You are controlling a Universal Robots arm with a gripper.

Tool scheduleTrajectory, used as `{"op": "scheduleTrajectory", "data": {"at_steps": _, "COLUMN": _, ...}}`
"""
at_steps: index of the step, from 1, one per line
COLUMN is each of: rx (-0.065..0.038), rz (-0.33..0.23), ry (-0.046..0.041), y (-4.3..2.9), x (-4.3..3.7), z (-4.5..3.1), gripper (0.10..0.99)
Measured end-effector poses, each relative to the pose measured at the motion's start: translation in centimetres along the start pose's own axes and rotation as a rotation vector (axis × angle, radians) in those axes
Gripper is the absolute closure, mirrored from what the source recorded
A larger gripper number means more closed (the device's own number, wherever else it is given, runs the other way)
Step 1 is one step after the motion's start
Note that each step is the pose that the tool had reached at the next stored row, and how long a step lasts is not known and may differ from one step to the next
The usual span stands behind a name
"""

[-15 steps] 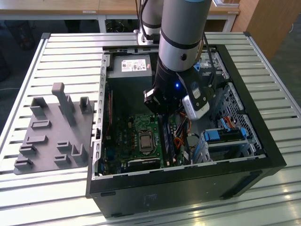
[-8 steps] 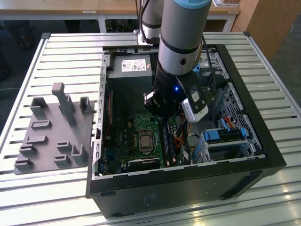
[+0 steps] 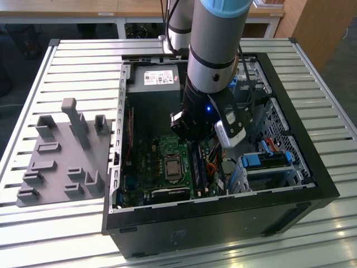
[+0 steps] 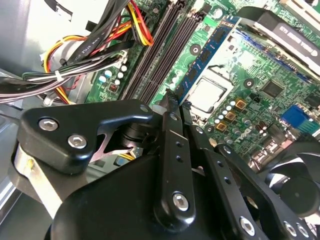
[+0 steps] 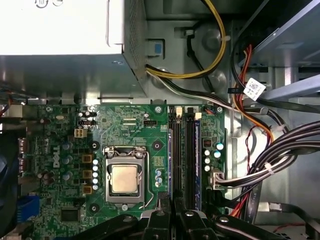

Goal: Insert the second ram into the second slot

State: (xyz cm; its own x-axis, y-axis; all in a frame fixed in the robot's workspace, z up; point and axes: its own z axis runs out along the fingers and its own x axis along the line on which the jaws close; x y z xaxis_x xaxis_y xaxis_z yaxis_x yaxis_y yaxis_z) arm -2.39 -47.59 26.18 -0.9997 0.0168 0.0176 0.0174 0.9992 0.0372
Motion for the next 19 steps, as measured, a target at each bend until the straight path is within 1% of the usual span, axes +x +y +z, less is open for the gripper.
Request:
{"op": "scheduleTrajectory", "data": {"at_steps": 4, "rx": 0.0, "rz": 0.003, "ry": 0.0, "y": -0.01, "x": -0.05, "z": 0.42, "gripper": 0.949}}
{"op": "scheduleTrajectory", "data": {"at_steps": 11, "rx": -0.004, "rz": 0.006, "ry": 0.0007, "y": -0.04, "x": -0.23, "z": 1.32, "gripper": 0.949}}
{"op": "scheduleTrajectory", "data": {"at_steps": 13, "rx": -0.003, "rz": 0.006, "ry": 0.0027, "y": -0.05, "x": -0.3, "z": 1.46, "gripper": 0.949}}
{"op": "scheduleTrajectory", "data": {"at_steps": 16, "rx": -0.008, "rz": 0.006, "ry": 0.0051, "y": -0.05, "x": -0.54, "z": 1.53, "gripper": 0.949}}
{"op": "scheduleTrajectory", "data": {"at_steps": 19, "rx": -0.009, "rz": 0.006, "ry": 0.0106, "y": -0.05, "x": -0.61, "z": 1.56, "gripper": 0.949}}
